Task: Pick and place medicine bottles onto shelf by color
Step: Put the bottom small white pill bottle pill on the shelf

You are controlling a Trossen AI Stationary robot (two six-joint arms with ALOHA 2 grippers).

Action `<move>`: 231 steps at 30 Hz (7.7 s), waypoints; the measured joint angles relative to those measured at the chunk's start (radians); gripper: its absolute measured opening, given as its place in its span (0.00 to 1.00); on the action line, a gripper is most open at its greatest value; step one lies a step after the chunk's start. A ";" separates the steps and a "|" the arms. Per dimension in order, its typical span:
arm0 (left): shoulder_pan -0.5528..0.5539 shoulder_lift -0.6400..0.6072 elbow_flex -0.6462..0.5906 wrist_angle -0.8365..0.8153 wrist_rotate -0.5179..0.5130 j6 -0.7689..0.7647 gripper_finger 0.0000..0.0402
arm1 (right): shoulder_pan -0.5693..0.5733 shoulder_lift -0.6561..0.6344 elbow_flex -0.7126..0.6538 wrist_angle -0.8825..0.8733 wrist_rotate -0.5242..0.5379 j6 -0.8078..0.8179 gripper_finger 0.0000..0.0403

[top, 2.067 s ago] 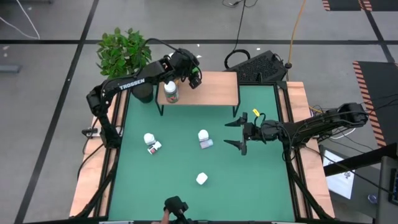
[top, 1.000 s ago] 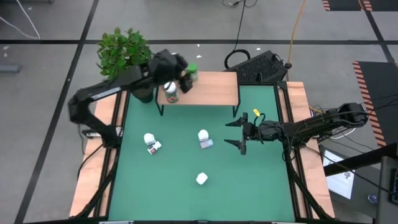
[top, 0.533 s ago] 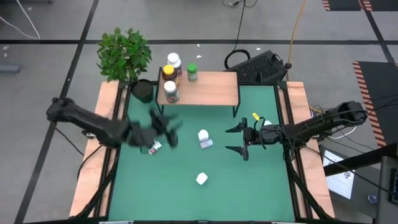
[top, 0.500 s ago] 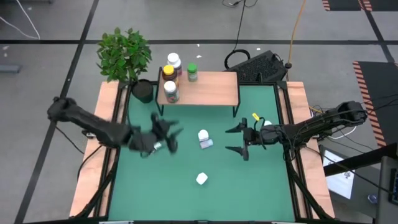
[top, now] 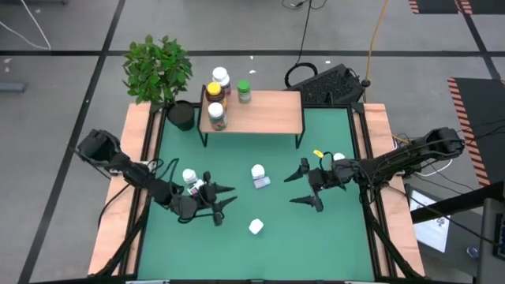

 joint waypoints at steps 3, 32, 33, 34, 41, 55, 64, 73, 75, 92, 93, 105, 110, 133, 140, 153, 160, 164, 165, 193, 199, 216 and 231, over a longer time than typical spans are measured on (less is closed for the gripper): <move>-0.002 0.049 0.041 -0.001 0.021 0.057 0.35 | 0.037 0.042 0.001 0.054 0.001 -0.013 0.83; 0.028 0.283 0.299 -0.014 0.320 0.218 0.60 | 0.230 0.440 0.211 -0.043 0.339 -0.042 0.83; 0.030 0.283 0.299 -0.014 0.349 0.192 0.63 | 0.225 0.440 0.211 -0.044 0.339 -0.042 0.83; 0.030 0.283 0.299 -0.019 0.369 0.150 0.65 | 0.223 0.440 0.211 -0.043 0.339 -0.041 0.83; -0.021 0.329 0.300 -0.079 0.329 -0.046 0.73 | 0.217 0.440 0.211 -0.040 0.338 -0.041 0.83; 0.001 0.405 0.300 -0.007 0.239 -0.105 0.74 | 0.216 0.440 0.211 -0.033 0.343 -0.037 0.83; 0.003 0.405 0.300 -0.041 0.244 -0.124 0.62 | 0.210 0.440 0.210 -0.028 0.395 0.007 0.83; 0.005 0.404 0.300 -0.076 0.271 -0.131 0.60 | 0.210 0.440 0.210 -0.027 0.395 0.012 0.83; 0.005 0.402 0.299 -0.138 0.287 -0.140 0.60 | 0.210 0.440 0.210 -0.028 0.395 0.017 0.83; 0.028 0.405 0.298 -0.103 0.295 -0.205 0.59 | 0.210 0.440 0.210 -0.019 0.394 0.030 0.83; 0.030 0.405 0.298 -0.101 0.295 -0.205 0.59 | 0.210 0.440 0.210 -0.019 0.394 0.030 0.83; 0.052 0.397 0.322 -0.004 0.331 -0.062 0.60 | 0.210 0.440 0.210 -0.019 0.394 0.044 0.83; 0.068 0.440 0.373 -0.060 0.350 -0.065 0.60 | 0.215 0.440 0.210 -0.023 0.393 0.049 0.83; 0.085 0.452 0.405 -0.129 0.319 -0.048 0.47 | 0.217 0.440 0.210 0.039 0.396 0.070 0.83; 0.107 0.450 0.406 -0.184 0.321 -0.096 0.51 | 0.211 0.504 0.212 0.173 0.401 0.017 0.83; 0.098 0.451 0.405 -0.231 0.314 -0.176 0.52 | 0.203 0.665 0.375 0.109 0.425 -0.052 0.83; 0.098 0.452 0.405 -0.241 0.295 -0.225 0.60 | 0.199 0.665 0.410 0.069 0.421 -0.077 0.83; 0.100 0.452 0.405 -0.210 0.273 -0.182 0.73 | 0.199 0.665 0.412 0.022 0.418 -0.065 0.83; 0.100 0.452 0.405 -0.212 0.273 -0.180 0.76 | 0.199 0.665 0.412 -0.004 0.418 -0.060 0.83; 0.098 0.452 0.405 -0.388 0.292 -0.237 0.98 | 0.151 0.721 0.413 0.003 0.258 0.034 0.45; 0.097 0.328 0.404 -0.831 0.234 -0.438 0.98 | 0.094 0.654 0.422 -0.028 0.201 -0.037 0.39; 0.063 0.305 0.402 -0.866 0.025 -0.507 0.98 | -0.488 0.522 0.940 -0.618 -0.028 -0.382 0.43; 0.103 0.305 0.403 -0.822 0.026 -0.455 0.98 | -0.725 0.727 1.105 -0.610 -0.218 -0.339 0.43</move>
